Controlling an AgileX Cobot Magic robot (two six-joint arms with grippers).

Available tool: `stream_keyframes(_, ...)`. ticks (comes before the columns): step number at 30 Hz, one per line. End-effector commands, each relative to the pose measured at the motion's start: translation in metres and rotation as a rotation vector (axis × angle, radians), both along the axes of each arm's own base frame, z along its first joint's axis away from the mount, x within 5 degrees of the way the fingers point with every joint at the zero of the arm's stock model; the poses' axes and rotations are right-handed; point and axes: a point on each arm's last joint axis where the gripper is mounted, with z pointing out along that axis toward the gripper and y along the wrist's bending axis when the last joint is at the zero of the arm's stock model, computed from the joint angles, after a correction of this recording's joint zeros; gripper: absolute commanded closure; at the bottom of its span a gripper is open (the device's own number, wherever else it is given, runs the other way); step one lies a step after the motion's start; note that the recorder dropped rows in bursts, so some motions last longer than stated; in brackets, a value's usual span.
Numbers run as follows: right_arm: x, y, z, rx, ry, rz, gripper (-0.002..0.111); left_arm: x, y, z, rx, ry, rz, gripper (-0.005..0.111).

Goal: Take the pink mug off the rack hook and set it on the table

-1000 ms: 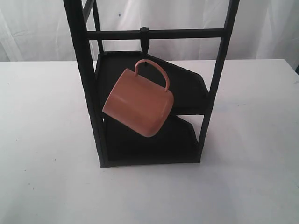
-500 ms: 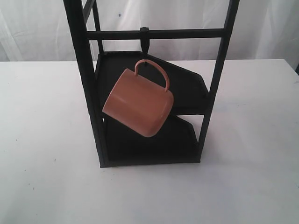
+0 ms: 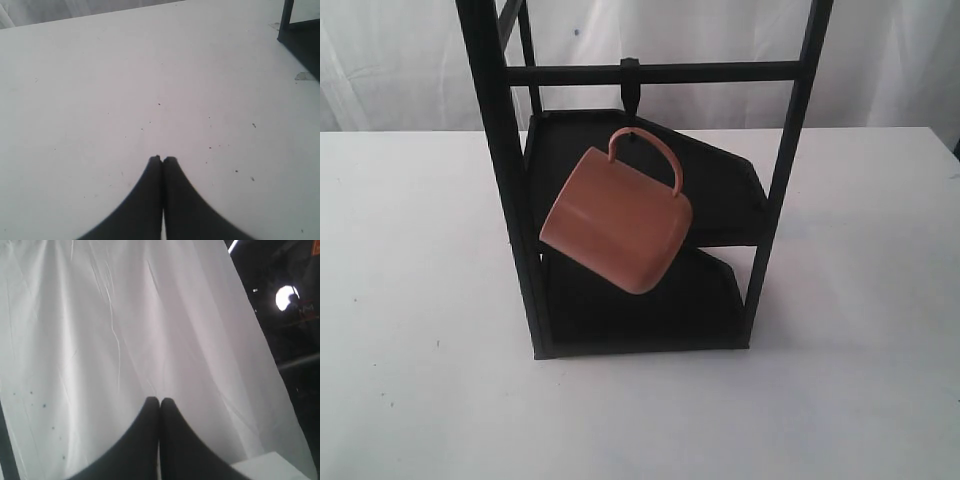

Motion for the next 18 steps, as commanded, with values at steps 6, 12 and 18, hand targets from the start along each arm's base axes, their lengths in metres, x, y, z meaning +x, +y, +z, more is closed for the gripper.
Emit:
stream_keyframes(6, 0.05, -0.005, 0.002, -0.183, 0.428, -0.049, 0.108, 0.0, 0.0, 0.0, -0.006, -0.005, 0.003, 0.107)
stream_keyframes(12, 0.078, -0.008, -0.015, -0.146, 0.677, -0.02, 0.108, 0.0, 0.0, 0.0, -0.006, -0.005, 0.003, 0.107)
stream_keyframes(18, 0.099, 0.001, -0.008, -0.202, 0.947, 0.066, 0.108, 0.0, 0.0, 0.0, -0.006, -0.005, 0.003, 0.107)
